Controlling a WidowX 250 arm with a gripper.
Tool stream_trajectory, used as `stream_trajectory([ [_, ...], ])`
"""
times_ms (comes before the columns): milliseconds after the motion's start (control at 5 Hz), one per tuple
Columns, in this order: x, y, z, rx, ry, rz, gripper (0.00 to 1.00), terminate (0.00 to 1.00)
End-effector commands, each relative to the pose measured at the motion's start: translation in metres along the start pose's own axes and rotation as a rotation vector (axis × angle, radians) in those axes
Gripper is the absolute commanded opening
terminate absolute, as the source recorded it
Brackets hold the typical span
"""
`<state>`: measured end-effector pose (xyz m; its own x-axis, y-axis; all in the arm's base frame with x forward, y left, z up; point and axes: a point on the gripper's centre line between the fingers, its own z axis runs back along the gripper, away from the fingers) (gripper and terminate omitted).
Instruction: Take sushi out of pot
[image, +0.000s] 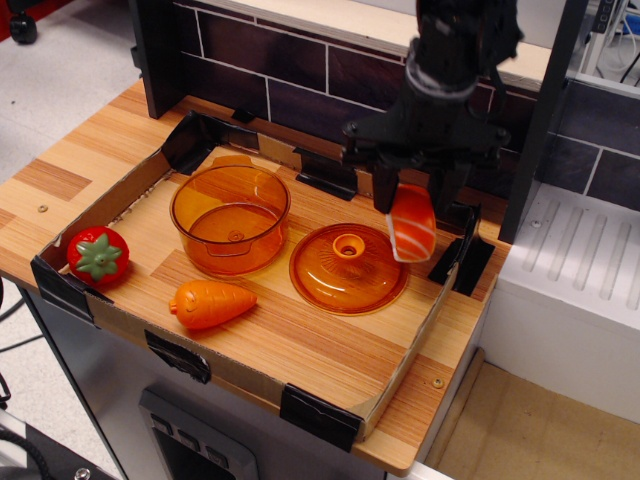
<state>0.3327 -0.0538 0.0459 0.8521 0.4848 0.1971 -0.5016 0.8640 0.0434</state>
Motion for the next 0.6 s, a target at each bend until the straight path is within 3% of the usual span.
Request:
stream_trajectory([
  [0,0.0105,-0.0122,0.0059,-0.056,-0.07,0.023,0.0,0.0],
  [200,0.0118,-0.0125,0.0066,-0.065,-0.038,0.06,1.0,0.0],
  [400,0.0198,-0.0107,0.0135,-0.112,-0.025,0.18,1.0,0.0],
])
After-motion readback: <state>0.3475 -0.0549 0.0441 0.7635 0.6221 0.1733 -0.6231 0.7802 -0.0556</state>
